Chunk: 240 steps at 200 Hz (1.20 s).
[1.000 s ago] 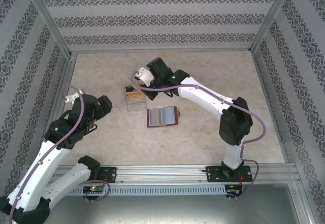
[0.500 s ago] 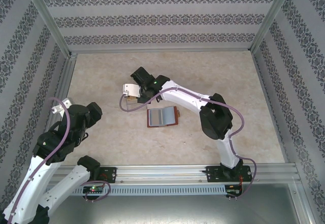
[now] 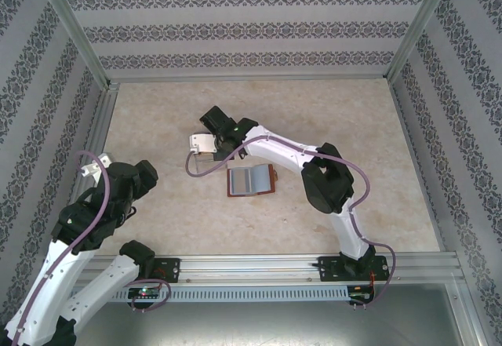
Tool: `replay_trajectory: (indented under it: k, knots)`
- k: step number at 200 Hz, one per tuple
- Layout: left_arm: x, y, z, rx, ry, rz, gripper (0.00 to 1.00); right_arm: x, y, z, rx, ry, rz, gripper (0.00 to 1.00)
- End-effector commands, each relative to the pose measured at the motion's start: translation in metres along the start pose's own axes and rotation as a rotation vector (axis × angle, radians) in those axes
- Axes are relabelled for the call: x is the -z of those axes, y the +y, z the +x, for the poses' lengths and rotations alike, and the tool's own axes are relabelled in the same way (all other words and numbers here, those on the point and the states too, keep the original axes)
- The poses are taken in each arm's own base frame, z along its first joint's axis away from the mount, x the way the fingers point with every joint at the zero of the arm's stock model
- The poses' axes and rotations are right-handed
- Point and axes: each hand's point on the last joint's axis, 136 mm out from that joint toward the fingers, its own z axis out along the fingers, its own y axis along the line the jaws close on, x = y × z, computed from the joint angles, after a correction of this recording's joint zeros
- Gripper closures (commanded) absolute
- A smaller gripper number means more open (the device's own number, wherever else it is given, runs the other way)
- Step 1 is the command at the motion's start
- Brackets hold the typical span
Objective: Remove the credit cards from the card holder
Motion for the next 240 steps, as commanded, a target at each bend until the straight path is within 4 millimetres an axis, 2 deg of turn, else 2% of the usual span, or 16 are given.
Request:
replay_trajectory:
  k: [1, 98, 112, 141, 155, 197, 240]
  knots:
    - [-0.001, 0.013, 0.002, 0.0, -0.004, -0.053, 0.0, -0.007, 0.004, -0.01, 0.026, -0.01, -0.004, 1.0]
    - [-0.002, 0.012, 0.005, -0.004, 0.005, -0.046, 0.0, -0.024, 0.003, -0.006, 0.006, 0.023, 0.033, 0.97]
    - [-0.002, 0.012, 0.005, -0.004, 0.006, -0.046, 0.0, -0.025, 0.001, -0.005, -0.001, 0.029, 0.047, 0.91]
    - [-0.002, 0.012, 0.005, -0.007, 0.008, -0.044, 0.0, -0.024, -0.007, -0.006, -0.012, 0.031, 0.082, 0.89]
    - [-0.003, 0.012, 0.006, -0.007, 0.01, -0.043, 0.0, -0.024, -0.01, -0.006, -0.022, 0.032, 0.097, 0.78]
    - [-0.003, 0.011, 0.007, -0.008, 0.012, -0.037, 0.0, -0.025, -0.021, -0.007, -0.051, 0.038, 0.146, 0.76]
    - [-0.004, 0.011, 0.009, -0.008, 0.018, -0.032, 0.0, -0.028, -0.021, -0.008, -0.068, 0.035, 0.149, 0.72]
